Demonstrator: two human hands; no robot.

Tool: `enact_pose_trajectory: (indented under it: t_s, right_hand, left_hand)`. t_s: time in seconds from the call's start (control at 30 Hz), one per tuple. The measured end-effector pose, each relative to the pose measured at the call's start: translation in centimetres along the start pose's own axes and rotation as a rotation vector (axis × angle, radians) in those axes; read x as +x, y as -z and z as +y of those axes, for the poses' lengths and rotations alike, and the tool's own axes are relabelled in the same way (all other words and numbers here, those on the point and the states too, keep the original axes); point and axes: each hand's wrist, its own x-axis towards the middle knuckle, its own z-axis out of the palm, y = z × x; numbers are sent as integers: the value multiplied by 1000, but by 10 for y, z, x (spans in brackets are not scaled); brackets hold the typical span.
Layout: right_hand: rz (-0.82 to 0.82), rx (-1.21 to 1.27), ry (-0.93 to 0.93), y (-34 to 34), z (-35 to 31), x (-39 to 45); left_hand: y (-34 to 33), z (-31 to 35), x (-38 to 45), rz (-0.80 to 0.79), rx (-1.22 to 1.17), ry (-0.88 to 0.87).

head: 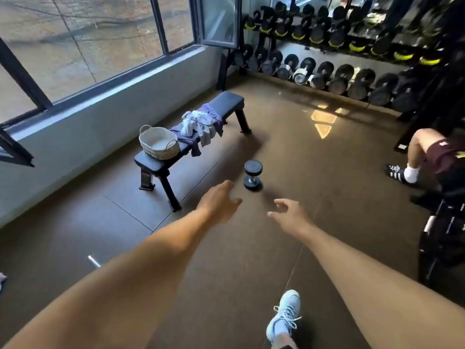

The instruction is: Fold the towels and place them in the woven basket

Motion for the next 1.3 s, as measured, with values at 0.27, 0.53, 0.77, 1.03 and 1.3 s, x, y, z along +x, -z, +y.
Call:
enact_pose_trajectory:
  t_s: [0.27, 0.53, 0.77, 1.03, 1.3]
  right_hand:
    - [-47, -37, -4, 127, 34, 140]
    - [-10, -43, -41, 220, 62, 261]
    - [-24, -36, -60, 259, 57, 388]
    - [-21, -99, -88, 328, 28, 548]
    - [-59, -102, -96, 389, 15, 682]
  left_hand:
    - [-27, 132, 149, -58, -44, 43]
    - [-56, 229, 272, -105, -50, 51]
    - [-71, 243, 414, -111, -52, 71]
    - [-57, 258, 602, -143, -75, 112]
    - [-58, 310, 749, -146, -52, 83]
